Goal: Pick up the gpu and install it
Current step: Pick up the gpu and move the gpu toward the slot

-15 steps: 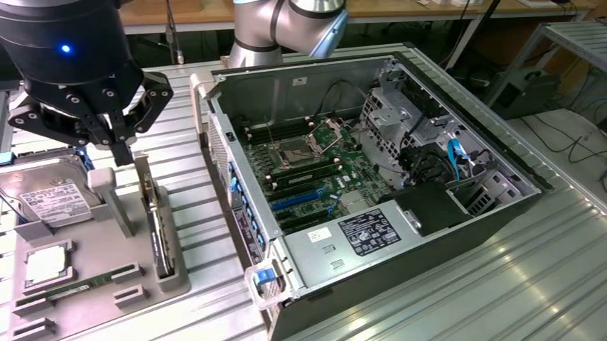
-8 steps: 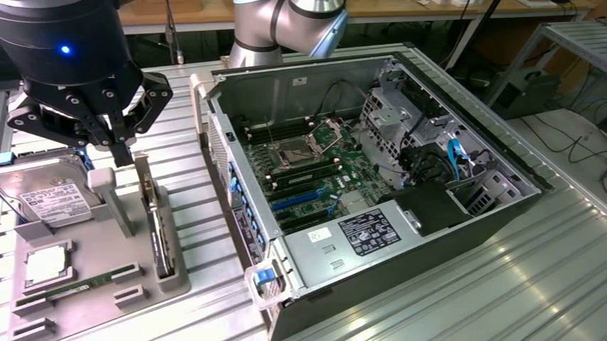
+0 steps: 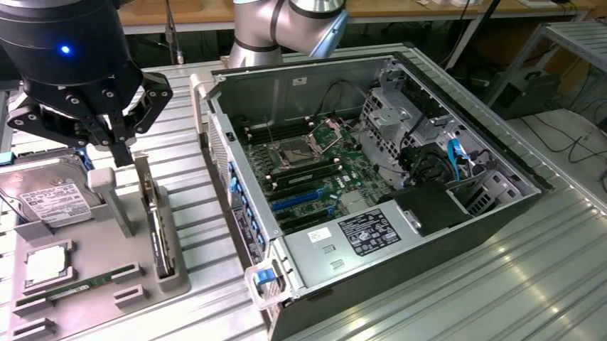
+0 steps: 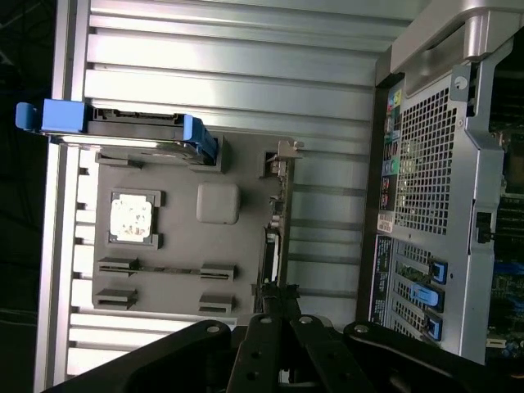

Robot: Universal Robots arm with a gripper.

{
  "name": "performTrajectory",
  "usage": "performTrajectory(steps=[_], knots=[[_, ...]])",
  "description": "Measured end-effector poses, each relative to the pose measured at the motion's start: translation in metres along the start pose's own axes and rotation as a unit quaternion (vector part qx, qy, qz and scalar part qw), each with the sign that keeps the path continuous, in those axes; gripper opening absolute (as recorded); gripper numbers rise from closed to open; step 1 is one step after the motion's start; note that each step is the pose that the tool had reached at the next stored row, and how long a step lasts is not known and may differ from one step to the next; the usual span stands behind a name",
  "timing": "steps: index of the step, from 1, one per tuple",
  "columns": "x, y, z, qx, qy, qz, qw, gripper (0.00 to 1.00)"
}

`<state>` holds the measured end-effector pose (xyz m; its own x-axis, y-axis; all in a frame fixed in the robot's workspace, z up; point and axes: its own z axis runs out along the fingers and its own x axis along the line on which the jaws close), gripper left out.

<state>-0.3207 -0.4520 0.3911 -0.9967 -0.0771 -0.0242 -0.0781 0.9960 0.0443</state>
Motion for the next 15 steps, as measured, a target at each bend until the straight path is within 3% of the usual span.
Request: performTrajectory(steps=[1,4,5,7,9,11,15], knots=[[0.0000,0.0000,0.0000,0.0000,0.0000,0.000,1.0000,0.11],[0.0000,0.0000,0.0000,0.0000,0.0000,0.000,1.0000,0.30],[0.0000,0.0000,0.0000,0.0000,0.0000,0.000,1.0000,0.30],[0.0000,0.0000,0.0000,0.0000,0.0000,0.000,1.0000,0.42],[0.0001,0.0000,0.0000,0.0000,0.0000,0.000,1.0000,0.42],[0.0001,-0.0001,0.0000,0.0000,0.0000,0.000,1.0000,0.54],[0.0001,0.0000,0.0008,0.0001,0.0003,0.000,1.0000,0.54]])
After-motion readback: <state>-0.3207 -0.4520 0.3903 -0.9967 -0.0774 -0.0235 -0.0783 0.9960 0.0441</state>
